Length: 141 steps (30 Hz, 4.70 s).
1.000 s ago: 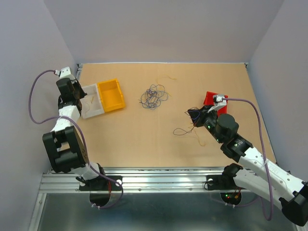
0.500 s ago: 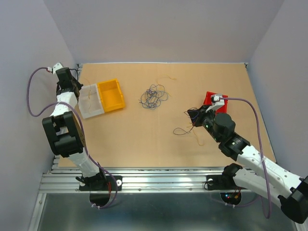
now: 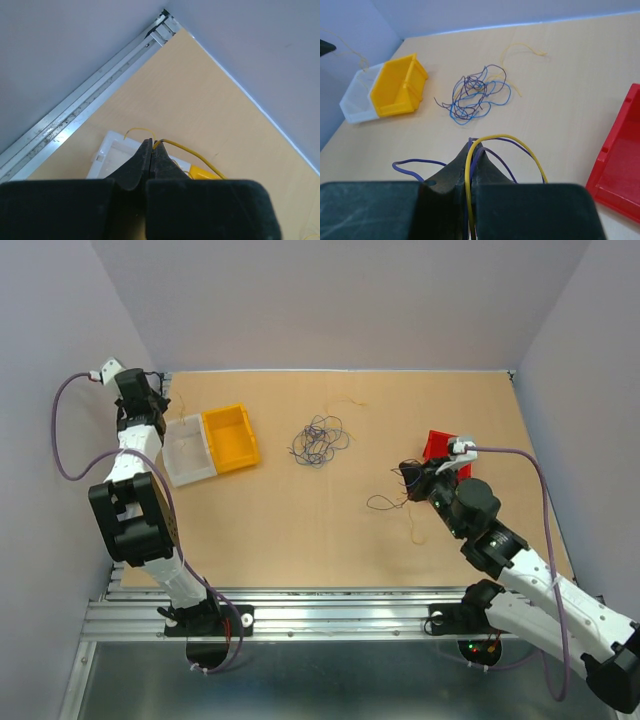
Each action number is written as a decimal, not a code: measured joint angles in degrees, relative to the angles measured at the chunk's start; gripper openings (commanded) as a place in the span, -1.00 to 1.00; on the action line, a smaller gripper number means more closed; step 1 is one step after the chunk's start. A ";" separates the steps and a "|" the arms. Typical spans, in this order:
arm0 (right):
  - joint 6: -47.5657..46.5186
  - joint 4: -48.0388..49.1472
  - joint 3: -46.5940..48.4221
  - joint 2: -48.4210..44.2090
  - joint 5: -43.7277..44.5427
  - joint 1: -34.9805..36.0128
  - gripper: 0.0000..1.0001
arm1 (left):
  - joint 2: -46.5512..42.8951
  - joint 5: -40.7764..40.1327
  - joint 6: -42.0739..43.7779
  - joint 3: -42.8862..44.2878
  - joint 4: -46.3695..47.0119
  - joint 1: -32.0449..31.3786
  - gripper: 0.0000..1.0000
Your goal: Untangle the cables
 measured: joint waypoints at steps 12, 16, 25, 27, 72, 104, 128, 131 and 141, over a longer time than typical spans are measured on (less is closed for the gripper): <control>-0.55 0.76 -1.18 -9.42 -0.42 0.00 -0.99 | -2.73 -4.44 5.90 -10.67 3.96 -0.59 -1.00; -0.09 0.87 -1.18 -8.81 -0.98 0.00 -0.99 | -4.44 -5.51 10.03 -12.55 3.61 -0.85 -1.00; 0.42 0.87 -1.18 -7.39 -1.51 0.00 -0.99 | -7.87 -7.63 17.00 -15.65 3.30 -3.34 -1.00; 0.44 0.87 -1.18 -7.39 -1.51 0.00 -0.99 | -8.28 -7.50 17.79 -16.26 3.26 -3.69 -1.00; 0.28 0.39 -1.18 -10.47 -0.94 0.00 -0.99 | -12.17 -3.98 30.34 -21.44 6.51 -5.38 -0.72; 0.35 -0.20 -1.16 -2.78 -1.81 0.00 -0.99 | -13.20 1.86 32.33 -17.68 3.56 -5.38 0.27; 0.50 -0.02 -1.16 -4.61 -2.51 0.00 -0.99 | 4.63 -0.83 32.98 -6.12 -2.34 -5.35 -0.16; 0.48 -0.02 -1.16 -5.05 -2.51 0.00 -0.99 | 5.84 -1.07 33.11 -5.33 -2.51 -5.29 -0.79; 0.46 -0.02 -1.16 -5.68 -2.51 0.00 -0.99 | 6.80 -2.36 33.68 -4.76 -2.78 -5.25 -1.00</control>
